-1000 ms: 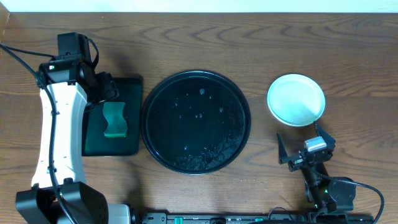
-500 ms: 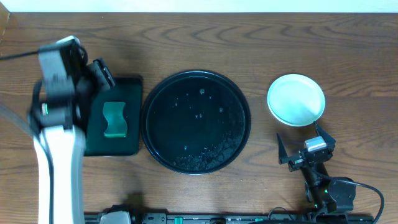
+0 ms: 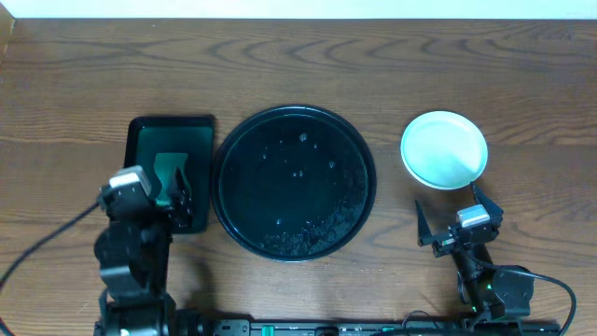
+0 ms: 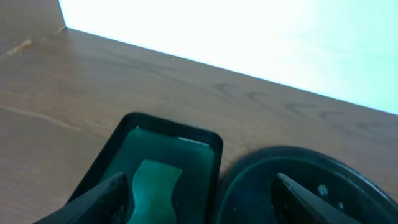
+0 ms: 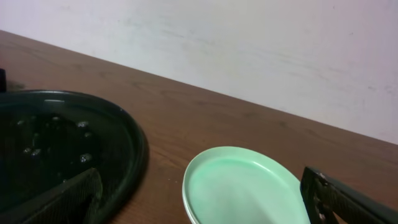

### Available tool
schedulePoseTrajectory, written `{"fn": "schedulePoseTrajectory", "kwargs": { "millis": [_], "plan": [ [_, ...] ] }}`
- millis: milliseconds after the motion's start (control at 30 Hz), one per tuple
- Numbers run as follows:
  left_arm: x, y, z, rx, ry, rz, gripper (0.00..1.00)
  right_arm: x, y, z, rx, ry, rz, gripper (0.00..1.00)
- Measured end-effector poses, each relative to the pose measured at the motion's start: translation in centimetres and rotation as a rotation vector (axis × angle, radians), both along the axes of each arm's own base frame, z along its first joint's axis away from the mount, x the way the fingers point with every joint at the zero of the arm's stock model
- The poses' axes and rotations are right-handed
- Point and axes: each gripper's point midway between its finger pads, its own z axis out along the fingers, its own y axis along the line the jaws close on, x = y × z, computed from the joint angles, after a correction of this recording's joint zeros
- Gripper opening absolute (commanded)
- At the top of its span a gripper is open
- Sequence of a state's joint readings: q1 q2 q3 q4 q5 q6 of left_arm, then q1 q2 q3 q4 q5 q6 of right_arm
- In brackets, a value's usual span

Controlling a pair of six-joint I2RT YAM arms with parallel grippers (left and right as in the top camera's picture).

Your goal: Clean dirty plates on tray and stack at the side

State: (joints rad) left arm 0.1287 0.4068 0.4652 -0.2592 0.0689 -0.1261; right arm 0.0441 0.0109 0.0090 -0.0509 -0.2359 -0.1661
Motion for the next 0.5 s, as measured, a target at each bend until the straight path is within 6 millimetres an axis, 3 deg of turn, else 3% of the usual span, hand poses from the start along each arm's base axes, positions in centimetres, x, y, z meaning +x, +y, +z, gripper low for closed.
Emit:
{"fn": "schedulePoseTrajectory", "kwargs": {
  "millis": [500],
  "plan": [
    [-0.4, 0.0, -4.1, 0.050, -0.261, -0.002, 0.73, 0.0, 0.0, 0.0, 0.000, 0.001, 0.000, 0.99]
  ]
}}
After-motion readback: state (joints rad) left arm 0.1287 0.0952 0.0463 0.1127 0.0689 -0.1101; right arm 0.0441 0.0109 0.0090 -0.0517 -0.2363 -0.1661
